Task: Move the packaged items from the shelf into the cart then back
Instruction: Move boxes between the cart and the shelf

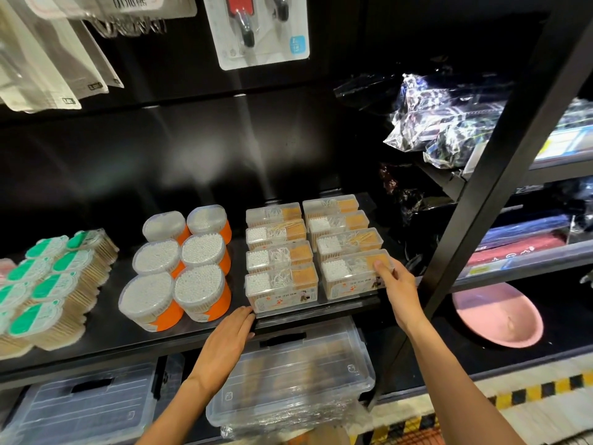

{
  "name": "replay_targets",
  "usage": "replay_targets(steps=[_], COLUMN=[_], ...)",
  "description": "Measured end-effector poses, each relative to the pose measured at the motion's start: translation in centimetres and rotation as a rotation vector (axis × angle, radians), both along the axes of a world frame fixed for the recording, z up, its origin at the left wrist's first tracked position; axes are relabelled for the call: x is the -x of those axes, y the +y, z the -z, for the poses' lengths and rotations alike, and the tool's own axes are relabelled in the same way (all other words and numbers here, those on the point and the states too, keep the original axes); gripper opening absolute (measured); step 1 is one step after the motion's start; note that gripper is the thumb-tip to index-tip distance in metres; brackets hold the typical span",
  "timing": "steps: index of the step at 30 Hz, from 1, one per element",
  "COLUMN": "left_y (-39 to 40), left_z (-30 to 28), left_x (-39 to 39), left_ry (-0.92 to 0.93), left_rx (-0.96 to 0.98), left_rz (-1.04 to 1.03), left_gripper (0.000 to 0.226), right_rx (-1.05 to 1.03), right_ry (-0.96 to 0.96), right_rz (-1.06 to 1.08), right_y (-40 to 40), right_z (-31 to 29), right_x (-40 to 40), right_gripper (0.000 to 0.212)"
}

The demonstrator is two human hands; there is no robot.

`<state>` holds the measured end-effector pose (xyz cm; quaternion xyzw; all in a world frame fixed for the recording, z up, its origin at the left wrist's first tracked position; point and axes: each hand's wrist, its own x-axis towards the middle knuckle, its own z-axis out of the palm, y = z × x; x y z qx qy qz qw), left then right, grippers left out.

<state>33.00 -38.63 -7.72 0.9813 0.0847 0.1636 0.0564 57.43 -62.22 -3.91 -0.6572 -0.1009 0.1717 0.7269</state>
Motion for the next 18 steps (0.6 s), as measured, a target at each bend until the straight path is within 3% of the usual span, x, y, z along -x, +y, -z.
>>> replay_targets(steps=[2, 4, 12, 14, 18], left_y=[-0.2, -0.4, -0.3, -0.6, -0.8], left_z=[-0.1, -0.3, 0.5, -0.2, -0.4], left_x=[-0.1, -0.2, -0.4, -0.4, -0.2], left_ry=[0.041, 0.058, -0.026, 0.005, 0.012], left_rx=[0.074, 0.147, 0.311, 0.289, 0.101], left_rz=[-0.024, -0.033, -0.096, -0.076, -0.032], left_gripper=[0.037, 0.028, 0.033, 0.033, 0.057], right_rx=[-0.004, -0.008, 0.020, 0.022, 0.024], right_ry=[0.000, 0.005, 0.008, 0.007, 0.016], right_rz=[-0.007, -0.005, 0.016, 0.016, 0.025], right_y=[0.0, 0.0, 0.0, 0.0, 0.0], right_z=[-0.1, -0.3, -0.4, -0.3, -0.4], right_x=[0.1, 0.2, 0.3, 0.3, 0.3], right_gripper=[0.029, 0.027, 0.026, 0.027, 0.026])
